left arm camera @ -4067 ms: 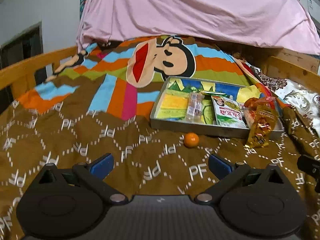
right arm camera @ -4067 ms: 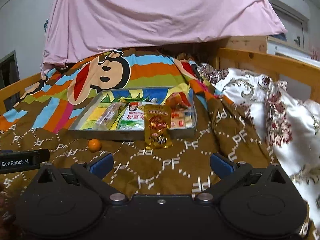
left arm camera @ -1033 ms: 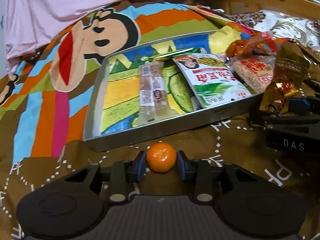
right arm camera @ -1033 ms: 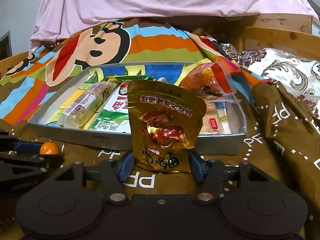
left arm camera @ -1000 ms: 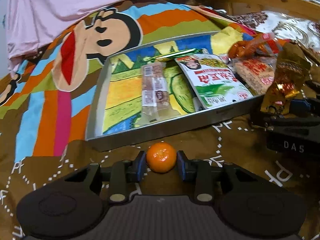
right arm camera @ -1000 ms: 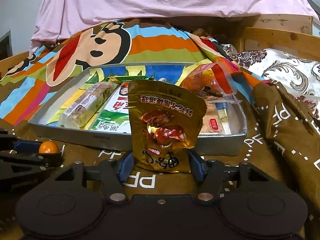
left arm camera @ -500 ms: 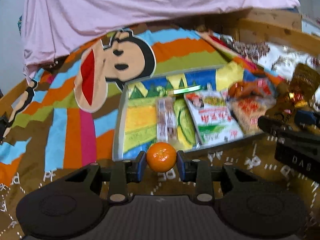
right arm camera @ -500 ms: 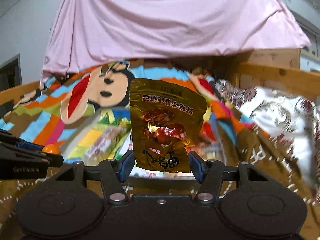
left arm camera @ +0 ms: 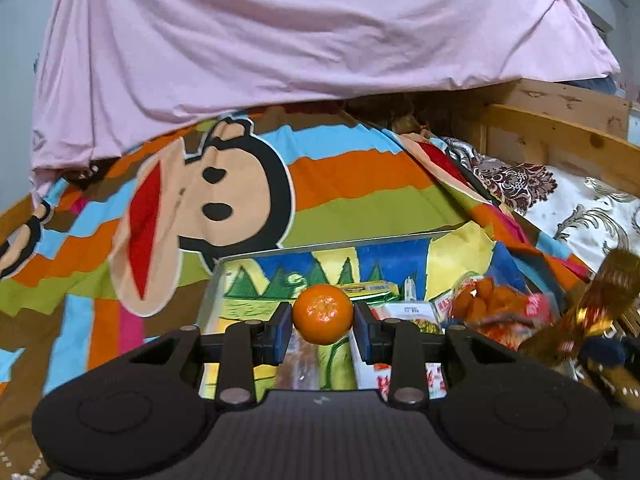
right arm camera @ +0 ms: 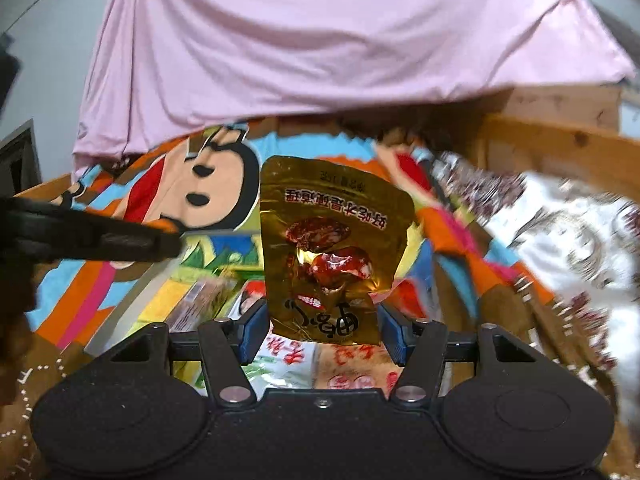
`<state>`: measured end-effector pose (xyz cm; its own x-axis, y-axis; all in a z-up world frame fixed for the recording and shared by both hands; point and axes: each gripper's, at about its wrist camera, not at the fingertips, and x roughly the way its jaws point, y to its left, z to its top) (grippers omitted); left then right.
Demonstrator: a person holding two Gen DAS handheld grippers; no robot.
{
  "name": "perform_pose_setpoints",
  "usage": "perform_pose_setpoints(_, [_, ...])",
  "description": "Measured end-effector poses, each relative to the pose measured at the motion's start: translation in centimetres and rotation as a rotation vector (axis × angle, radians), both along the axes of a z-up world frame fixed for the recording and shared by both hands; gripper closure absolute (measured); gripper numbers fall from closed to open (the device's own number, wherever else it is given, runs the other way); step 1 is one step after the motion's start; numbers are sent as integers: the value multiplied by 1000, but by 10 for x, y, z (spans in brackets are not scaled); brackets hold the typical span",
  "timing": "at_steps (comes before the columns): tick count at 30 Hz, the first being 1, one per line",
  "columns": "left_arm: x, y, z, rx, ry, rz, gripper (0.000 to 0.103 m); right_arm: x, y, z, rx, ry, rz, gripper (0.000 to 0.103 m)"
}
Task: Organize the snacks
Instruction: 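Lift the orange and gold pouch over the tray with both tools, then lower the orange into the tray with the left tool while the right tool drops the pouch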
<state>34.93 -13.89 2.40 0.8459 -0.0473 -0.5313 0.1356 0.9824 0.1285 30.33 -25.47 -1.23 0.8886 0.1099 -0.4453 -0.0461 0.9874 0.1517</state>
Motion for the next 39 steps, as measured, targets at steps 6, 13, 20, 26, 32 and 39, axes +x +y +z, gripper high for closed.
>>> perform_pose_setpoints(6, [26, -10, -19, -3, 50, -7, 67, 19, 2, -9, 29, 25, 1, 42])
perform_pose_setpoints(13, [45, -8, -35, -51, 125, 11, 67, 36, -6, -15, 47, 124, 29, 42])
perform_pose_setpoints(20, [52, -6, -43, -61, 157, 22, 67, 50, -12, -26, 77, 147, 27, 42])
perform_pose_setpoints(26, [56, -6, -48, -55, 175, 15, 67, 71, -23, -33, 121, 144, 20, 42])
perform_pose_setpoints(32, [66, -3, -54, -66, 186, 18, 67, 84, -24, -38, 117, 131, 24, 41])
perform_pose_setpoints(39, [69, -1, -59, -77, 193, 7, 67, 92, -26, -41, 138, 102, 13, 41])
